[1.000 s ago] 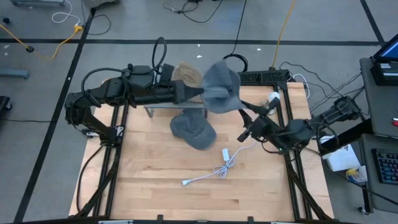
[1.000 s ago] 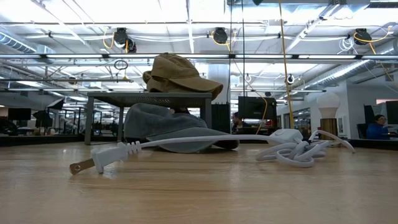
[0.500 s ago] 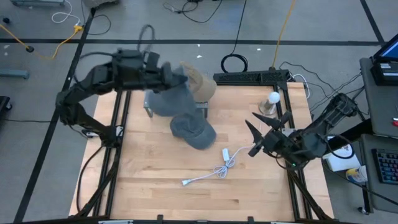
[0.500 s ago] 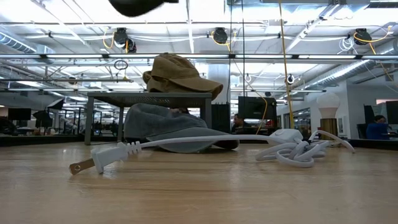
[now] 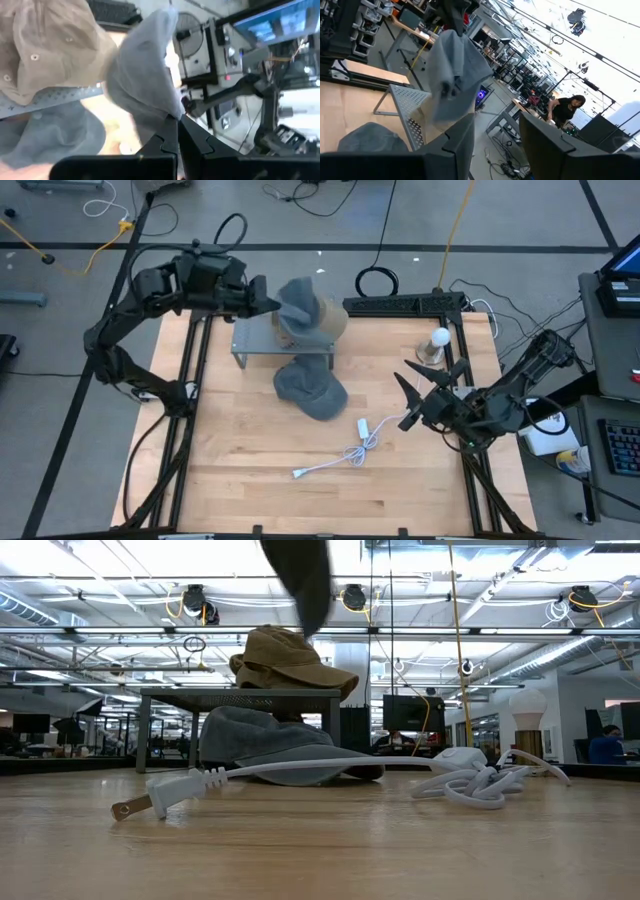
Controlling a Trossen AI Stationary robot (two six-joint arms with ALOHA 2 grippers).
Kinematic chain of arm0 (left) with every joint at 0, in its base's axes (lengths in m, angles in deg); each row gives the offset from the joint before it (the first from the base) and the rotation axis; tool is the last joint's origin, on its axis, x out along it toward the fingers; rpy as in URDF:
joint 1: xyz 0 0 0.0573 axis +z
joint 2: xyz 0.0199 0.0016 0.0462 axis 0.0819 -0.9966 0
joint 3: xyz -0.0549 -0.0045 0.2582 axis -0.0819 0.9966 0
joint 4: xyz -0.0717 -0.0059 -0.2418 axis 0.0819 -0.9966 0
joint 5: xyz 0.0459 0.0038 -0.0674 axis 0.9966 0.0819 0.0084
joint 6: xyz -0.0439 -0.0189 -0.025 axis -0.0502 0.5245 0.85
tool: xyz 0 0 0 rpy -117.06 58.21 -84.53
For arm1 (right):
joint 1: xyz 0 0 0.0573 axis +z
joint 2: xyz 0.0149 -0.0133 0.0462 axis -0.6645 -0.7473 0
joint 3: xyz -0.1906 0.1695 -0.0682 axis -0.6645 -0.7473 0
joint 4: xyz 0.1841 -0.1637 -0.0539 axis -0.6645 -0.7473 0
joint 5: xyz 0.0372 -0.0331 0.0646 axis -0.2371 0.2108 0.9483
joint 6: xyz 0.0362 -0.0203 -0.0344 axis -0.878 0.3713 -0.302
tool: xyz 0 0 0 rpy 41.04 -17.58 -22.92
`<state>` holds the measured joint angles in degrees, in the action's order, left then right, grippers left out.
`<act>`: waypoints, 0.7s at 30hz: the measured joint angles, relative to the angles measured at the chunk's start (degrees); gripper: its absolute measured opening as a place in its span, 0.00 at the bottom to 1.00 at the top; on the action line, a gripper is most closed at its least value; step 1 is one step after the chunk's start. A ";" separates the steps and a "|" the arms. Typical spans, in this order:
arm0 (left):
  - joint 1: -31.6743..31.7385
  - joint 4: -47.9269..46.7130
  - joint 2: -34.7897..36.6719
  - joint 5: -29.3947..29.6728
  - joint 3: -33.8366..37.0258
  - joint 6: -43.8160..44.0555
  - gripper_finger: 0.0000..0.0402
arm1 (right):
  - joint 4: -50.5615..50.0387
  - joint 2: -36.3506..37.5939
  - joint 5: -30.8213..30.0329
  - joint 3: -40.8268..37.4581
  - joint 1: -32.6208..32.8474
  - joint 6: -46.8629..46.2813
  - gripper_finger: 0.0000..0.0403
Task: Pick & Place hat
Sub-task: Put the bottom gray cap on the shelf
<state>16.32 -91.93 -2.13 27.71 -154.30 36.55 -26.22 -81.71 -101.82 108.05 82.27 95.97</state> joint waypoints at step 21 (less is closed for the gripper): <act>10.49 -8.85 2.16 -8.55 -10.02 -9.65 0.00 | -0.04 0.00 0.06 0.00 -0.50 1.50 0.36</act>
<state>26.80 -100.78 0.03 19.16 -164.32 26.90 -26.26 -81.71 -101.76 108.05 81.76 97.47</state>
